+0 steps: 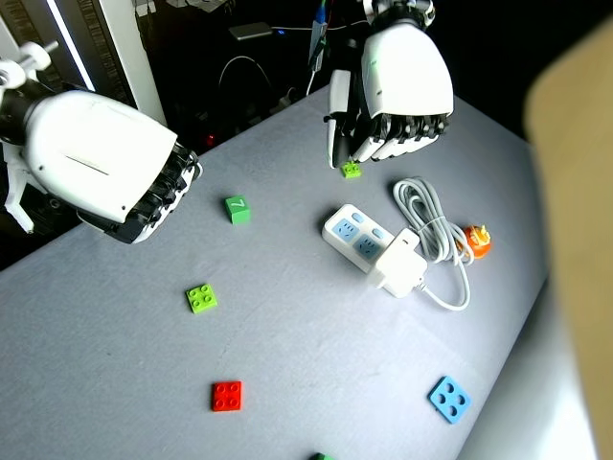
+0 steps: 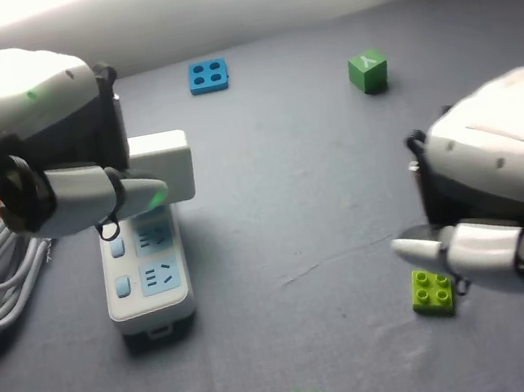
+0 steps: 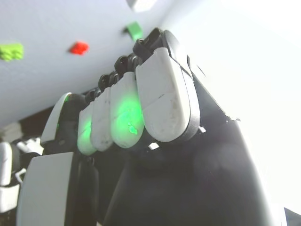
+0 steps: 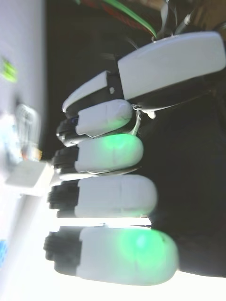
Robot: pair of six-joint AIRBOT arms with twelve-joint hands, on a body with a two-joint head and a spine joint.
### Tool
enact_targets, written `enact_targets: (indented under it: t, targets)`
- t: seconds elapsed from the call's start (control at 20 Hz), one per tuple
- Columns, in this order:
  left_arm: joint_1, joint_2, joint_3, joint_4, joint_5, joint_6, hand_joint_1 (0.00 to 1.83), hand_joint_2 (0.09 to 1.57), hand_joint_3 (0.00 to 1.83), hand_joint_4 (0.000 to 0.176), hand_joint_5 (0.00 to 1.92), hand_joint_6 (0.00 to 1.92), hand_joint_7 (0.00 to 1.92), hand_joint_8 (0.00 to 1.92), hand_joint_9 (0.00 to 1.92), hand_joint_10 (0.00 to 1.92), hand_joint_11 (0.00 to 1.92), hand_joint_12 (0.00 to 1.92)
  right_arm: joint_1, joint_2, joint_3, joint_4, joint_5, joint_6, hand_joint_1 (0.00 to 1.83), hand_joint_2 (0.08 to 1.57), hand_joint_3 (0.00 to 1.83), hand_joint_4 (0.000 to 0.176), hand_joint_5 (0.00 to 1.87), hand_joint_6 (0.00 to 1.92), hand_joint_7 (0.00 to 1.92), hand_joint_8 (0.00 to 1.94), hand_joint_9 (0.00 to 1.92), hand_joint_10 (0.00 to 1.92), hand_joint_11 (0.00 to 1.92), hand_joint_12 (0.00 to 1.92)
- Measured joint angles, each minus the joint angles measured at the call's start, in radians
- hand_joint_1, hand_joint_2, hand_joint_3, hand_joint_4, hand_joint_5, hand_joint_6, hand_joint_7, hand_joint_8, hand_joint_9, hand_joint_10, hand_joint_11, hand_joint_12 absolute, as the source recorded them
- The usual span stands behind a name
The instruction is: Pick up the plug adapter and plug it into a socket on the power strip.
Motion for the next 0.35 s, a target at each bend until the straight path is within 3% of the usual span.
enact_targets:
  t: [0.35]
  targets:
    - [-0.004,0.000,-0.016,0.000,-0.021,0.001,1.34,1.36,0.00,0.176,1.51,1.92,1.53,1.92,1.56,1.92,1.58,1.92,-0.005,-0.002,0.026,-0.004,0.036,0.013,1.05,1.43,0.00,0.176,1.54,1.92,1.68,1.94,1.72,1.92,1.72,1.92]
